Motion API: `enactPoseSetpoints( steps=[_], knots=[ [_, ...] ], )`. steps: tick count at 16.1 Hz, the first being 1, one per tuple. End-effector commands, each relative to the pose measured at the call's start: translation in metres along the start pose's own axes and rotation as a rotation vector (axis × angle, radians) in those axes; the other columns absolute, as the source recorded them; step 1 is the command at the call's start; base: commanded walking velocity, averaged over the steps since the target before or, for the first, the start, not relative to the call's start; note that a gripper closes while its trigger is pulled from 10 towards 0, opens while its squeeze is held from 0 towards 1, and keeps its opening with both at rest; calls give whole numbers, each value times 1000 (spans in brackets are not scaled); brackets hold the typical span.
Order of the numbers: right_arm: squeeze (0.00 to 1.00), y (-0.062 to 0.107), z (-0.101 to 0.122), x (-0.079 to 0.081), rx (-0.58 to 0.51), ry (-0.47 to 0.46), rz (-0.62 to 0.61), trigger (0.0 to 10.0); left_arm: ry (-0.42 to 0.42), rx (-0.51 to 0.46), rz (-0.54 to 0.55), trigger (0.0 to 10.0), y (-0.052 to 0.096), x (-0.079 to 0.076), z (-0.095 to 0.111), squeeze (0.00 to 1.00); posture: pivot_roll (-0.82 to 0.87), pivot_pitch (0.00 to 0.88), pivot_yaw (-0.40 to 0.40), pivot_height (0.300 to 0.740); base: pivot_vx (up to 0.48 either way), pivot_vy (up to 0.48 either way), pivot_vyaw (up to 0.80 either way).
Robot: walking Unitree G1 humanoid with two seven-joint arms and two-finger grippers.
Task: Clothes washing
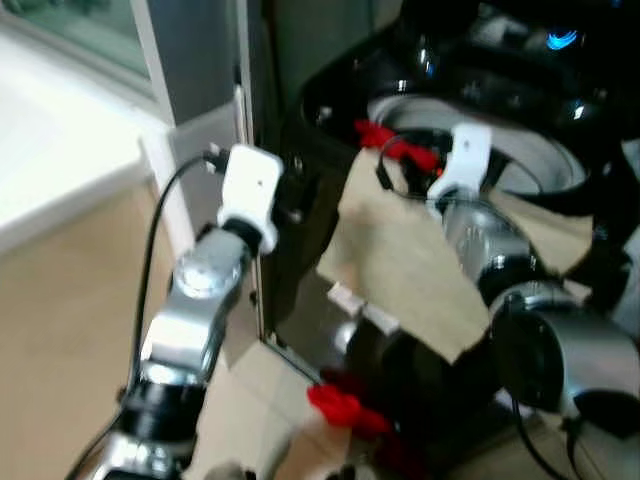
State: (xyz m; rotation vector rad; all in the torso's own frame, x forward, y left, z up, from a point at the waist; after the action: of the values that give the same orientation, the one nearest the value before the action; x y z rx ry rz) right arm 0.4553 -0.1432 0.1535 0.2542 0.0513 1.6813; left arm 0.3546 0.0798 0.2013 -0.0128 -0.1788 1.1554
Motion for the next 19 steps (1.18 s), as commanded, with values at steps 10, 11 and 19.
enactPoseSetpoints(
  steps=[10,11,19],
  knots=[
    [345,-4,-12,46,143,-20,134,10000,-21,-31,2,10000,5,0,18,0,31,0,-111,740,0,0,0],
    [345,-4,-19,46,165,-2,112,10000,-21,-31,-1,10000,6,-2,19,0,50,0,-116,740,0,0,0],
    [353,-7,33,17,-54,86,-137,10000,-29,-9,61,10000,23,7,18,0,126,0,-164,740,0,0,0]
  ],
)
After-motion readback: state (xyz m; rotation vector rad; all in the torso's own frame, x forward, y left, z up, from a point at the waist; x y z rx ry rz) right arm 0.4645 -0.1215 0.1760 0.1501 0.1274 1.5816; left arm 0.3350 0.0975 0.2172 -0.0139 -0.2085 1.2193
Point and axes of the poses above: a point about 5 cm out from each wrist's last joint towards the gripper, its own y axis pointing back from the gripper into the wrist, its own z axis along the axis of the wrist's last joint, x = y × z, the point moved 5 cm from there along -y, pointing out of the wrist towards the gripper, and after that the axes turned 2 degrees about y, right-handed, at the moved point
